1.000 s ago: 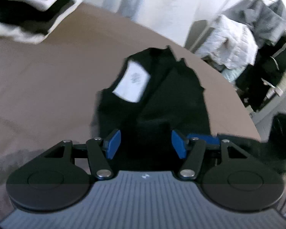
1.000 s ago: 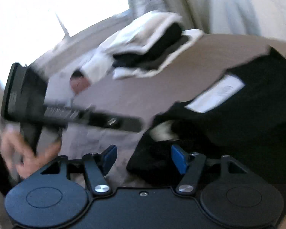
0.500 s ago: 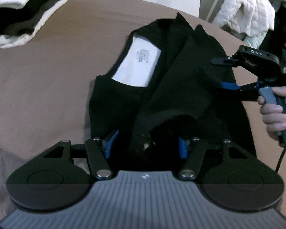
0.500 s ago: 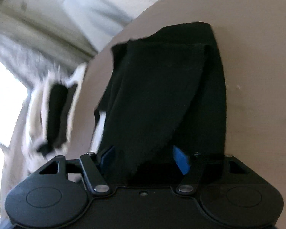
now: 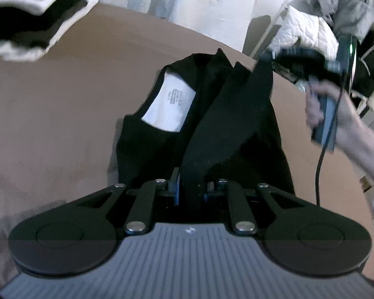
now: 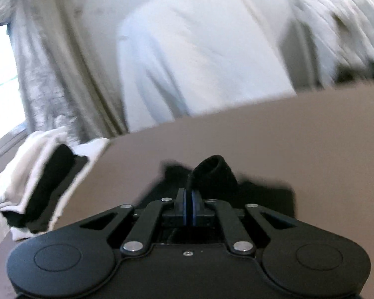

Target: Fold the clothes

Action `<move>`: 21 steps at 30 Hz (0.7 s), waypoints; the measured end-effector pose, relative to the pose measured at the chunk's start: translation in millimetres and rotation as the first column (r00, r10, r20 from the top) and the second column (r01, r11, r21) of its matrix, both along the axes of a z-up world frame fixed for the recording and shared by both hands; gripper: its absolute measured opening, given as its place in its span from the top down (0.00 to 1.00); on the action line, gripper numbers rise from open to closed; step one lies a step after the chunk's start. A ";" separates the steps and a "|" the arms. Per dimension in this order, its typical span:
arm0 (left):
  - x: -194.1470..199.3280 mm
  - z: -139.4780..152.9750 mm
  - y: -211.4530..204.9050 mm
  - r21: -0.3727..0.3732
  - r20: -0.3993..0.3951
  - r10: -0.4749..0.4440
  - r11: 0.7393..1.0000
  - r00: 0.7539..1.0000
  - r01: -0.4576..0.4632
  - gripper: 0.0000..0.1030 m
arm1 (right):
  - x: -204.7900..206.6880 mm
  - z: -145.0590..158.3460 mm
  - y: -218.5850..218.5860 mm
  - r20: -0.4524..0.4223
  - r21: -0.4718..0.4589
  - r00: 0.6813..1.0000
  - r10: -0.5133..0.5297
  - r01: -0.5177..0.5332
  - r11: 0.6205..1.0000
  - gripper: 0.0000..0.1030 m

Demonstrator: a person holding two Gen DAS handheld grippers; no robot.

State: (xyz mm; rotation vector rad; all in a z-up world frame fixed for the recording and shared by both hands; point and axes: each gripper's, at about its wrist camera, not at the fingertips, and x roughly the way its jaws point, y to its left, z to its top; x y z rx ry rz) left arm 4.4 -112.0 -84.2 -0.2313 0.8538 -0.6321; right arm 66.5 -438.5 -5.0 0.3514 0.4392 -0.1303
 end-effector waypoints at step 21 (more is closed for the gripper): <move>6.2 -16.0 16.7 0.044 -0.078 0.080 0.996 0.994 -0.077 0.92 | -3.7 -26.1 52.2 -0.230 0.037 0.938 0.259 -0.258 0.965 0.53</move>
